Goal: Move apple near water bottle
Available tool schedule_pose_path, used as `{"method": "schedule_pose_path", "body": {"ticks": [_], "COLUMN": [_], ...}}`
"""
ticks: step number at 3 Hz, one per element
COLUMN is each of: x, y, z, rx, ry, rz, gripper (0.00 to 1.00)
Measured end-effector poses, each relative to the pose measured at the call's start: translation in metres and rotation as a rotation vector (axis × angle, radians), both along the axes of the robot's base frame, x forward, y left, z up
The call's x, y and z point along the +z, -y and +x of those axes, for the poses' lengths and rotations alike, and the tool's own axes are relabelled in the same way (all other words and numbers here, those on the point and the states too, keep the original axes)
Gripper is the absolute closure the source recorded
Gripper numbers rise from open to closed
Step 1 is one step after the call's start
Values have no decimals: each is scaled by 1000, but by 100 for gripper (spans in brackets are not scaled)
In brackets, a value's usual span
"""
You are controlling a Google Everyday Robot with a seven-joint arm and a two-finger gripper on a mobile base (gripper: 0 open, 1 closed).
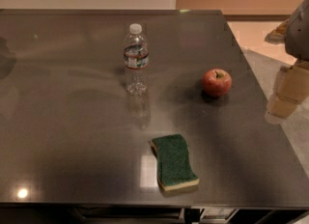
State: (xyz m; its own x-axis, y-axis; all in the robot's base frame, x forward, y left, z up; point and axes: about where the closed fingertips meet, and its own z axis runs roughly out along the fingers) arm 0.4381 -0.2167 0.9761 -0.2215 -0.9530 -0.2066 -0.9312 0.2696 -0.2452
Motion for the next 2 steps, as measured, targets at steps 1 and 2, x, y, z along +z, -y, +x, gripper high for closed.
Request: {"method": "schedule_pose_path", "body": {"ticks": [1,2], "x": [0,-5], "y": [-4,-12], "z": [7,29], "rx": [10,26], "ry": [8,22], "rz": [11,40], "gripper": [0,0]}}
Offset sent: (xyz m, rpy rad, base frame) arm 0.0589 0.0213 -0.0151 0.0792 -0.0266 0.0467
